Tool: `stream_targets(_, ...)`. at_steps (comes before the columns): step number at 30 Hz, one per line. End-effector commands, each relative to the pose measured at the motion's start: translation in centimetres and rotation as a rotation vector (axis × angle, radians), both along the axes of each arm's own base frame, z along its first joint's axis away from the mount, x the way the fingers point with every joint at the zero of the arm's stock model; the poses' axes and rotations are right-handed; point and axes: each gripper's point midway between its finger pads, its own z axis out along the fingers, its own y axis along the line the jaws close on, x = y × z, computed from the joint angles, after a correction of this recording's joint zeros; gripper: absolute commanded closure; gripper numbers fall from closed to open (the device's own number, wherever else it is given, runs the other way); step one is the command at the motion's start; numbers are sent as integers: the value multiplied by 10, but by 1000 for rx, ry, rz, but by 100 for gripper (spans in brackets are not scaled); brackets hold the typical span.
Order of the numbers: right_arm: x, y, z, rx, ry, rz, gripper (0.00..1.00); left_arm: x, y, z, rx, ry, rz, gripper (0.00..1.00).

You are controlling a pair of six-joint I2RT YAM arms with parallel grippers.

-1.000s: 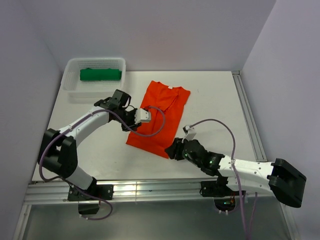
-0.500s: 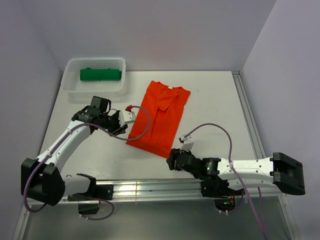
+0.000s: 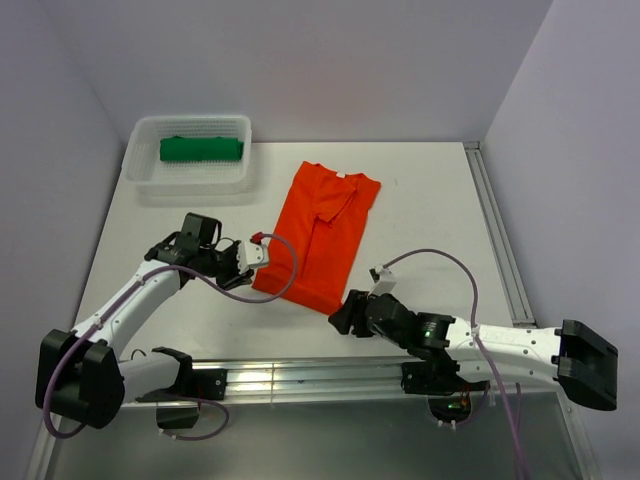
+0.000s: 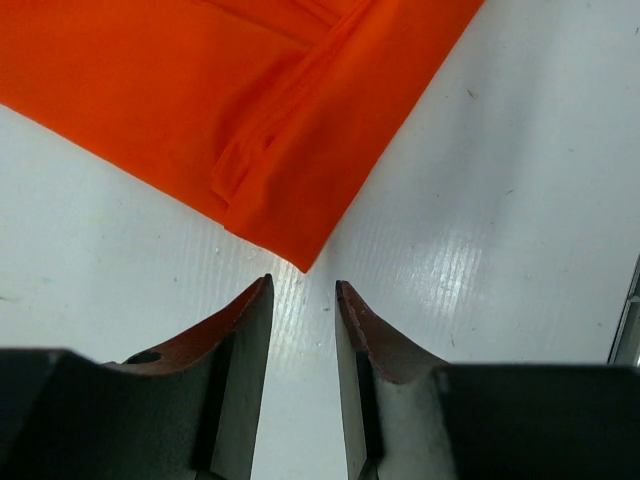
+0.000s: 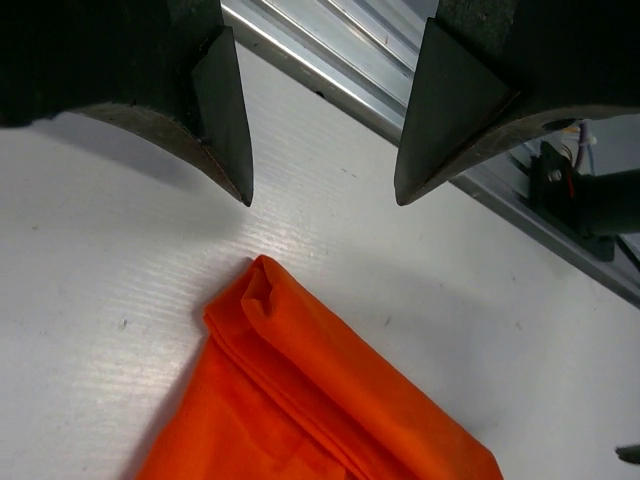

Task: Roll the t-shirts
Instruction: Roll the tshirt

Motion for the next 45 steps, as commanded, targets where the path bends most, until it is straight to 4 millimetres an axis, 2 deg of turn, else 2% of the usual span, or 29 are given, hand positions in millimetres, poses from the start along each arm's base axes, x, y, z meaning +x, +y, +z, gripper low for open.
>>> stream_targets(1, -1, 15, 15, 39, 2, 37, 35, 4, -17, 9, -44, -53, -87, 63)
stream_targets(3, -1, 16, 15, 0, -29, 69, 37, 2, -18, 2, -25, -59, -92, 64)
stream_targets(5, 0, 13, 12, -115, -66, 86, 38, -1, -28, 5, -39, -52, -120, 64)
stream_targets(6, 2, 19, 23, -123, -90, 101, 39, 0, -31, 3, -43, -34, -127, 64)
stream_targets(7, 3, 16, 17, -205, -117, 120, 39, -3, -37, 6, -70, -14, -140, 64)
stream_targets(8, 3, 19, 21, -226, -139, 138, 39, -2, -41, 13, -87, 1, -152, 65)
stream_targets(10, 2, 32, 33, -264, -198, 197, 40, -4, -50, 12, -115, 62, -173, 66)
stream_targets(11, 2, 35, 36, -277, -220, 212, 40, 1, -55, 17, -128, 69, -173, 66)
stream_targets(13, 6, 42, 39, -320, -266, 243, 42, 5, -61, 9, -131, 123, -163, 67)
stream_targets(14, 8, 42, 40, -348, -295, 240, 42, 16, -63, 10, -136, 96, -142, 67)
stream_targets(15, 11, 44, 38, -379, -315, 245, 42, 21, -64, 0, -128, 138, -94, 67)
stream_targets(17, 15, 43, 36, -450, -371, 253, 41, 31, -65, -6, -105, 147, -64, 67)
stream_targets(18, 16, 46, 31, -490, -379, 269, 41, 32, -66, -19, -87, 203, -44, 68)
stream_targets(20, 22, 50, 34, -554, -422, 266, 41, 35, -69, -22, -83, 242, -45, 69)
stream_targets(21, 23, 48, 23, -624, -422, 280, 41, 33, -69, -30, -71, 275, -43, 69)
stream_targets(24, 24, 56, 14, -724, -437, 305, 41, 32, -68, -34, -66, 273, -46, 69)
stream_targets(28, 24, 66, 7, -761, -451, 332, 41, 31, -72, -32, -73, 280, -49, 68)
stream_targets(29, 24, 68, 4, -771, -453, 340, 41, 31, -73, -37, -62, 298, -44, 68)
stream_targets(32, 29, 68, 3, -819, -471, 330, 40, 38, -77, -47, -10, 298, -9, 69)
stream_targets(36, 32, 62, -8, -923, -479, 353, 40, 43, -77, -69, 59, 326, 36, 70)
stream_targets(42, 29, 57, -21, -956, -463, 378, 38, 44, -75, -87, 121, 352, 64, 70)
stream_targets(45, 34, 53, -22, -998, -466, 350, 35, 44, -75, -88, 132, 348, 63, 71)
